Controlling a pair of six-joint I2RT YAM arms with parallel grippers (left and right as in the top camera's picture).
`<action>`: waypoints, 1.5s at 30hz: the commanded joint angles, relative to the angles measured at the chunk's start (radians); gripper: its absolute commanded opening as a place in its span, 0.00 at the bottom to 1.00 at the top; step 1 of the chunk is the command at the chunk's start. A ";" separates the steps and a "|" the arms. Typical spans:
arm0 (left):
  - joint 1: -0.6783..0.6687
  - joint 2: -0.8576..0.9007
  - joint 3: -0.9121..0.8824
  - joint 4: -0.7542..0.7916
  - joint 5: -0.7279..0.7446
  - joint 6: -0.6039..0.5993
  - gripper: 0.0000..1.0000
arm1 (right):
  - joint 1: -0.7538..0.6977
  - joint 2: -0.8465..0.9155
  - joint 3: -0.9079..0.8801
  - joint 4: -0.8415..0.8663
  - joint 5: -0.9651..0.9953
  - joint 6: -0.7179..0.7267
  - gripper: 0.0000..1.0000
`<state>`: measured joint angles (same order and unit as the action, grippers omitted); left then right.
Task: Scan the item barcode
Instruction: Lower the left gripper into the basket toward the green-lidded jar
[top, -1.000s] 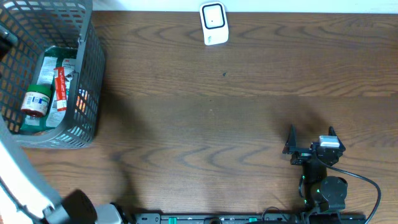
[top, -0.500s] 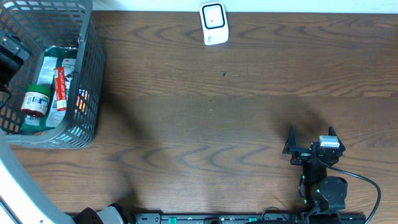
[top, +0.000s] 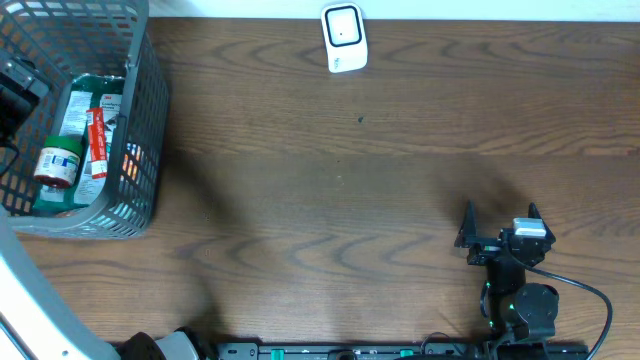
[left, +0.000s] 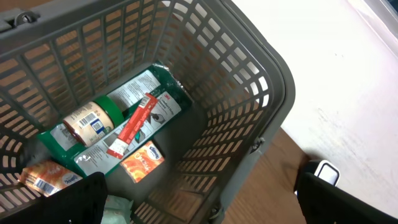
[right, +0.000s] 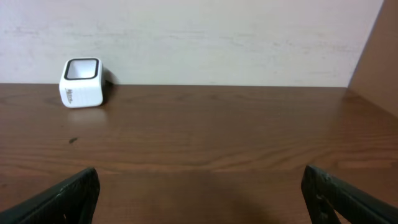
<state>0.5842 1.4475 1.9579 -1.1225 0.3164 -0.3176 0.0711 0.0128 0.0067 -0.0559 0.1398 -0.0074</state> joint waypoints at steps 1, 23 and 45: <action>-0.001 0.008 -0.004 -0.003 0.016 -0.003 0.98 | -0.013 -0.004 -0.001 -0.002 0.013 0.014 0.99; -0.001 0.076 -0.004 0.005 0.013 -0.002 0.98 | -0.013 0.000 -0.001 -0.002 0.013 0.014 0.99; -0.088 0.116 0.101 -0.023 -0.287 0.018 0.98 | -0.013 0.000 -0.001 -0.002 0.013 0.014 0.99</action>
<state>0.4969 1.5410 1.9965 -1.1454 0.1265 -0.3138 0.0711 0.0128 0.0067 -0.0559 0.1398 -0.0071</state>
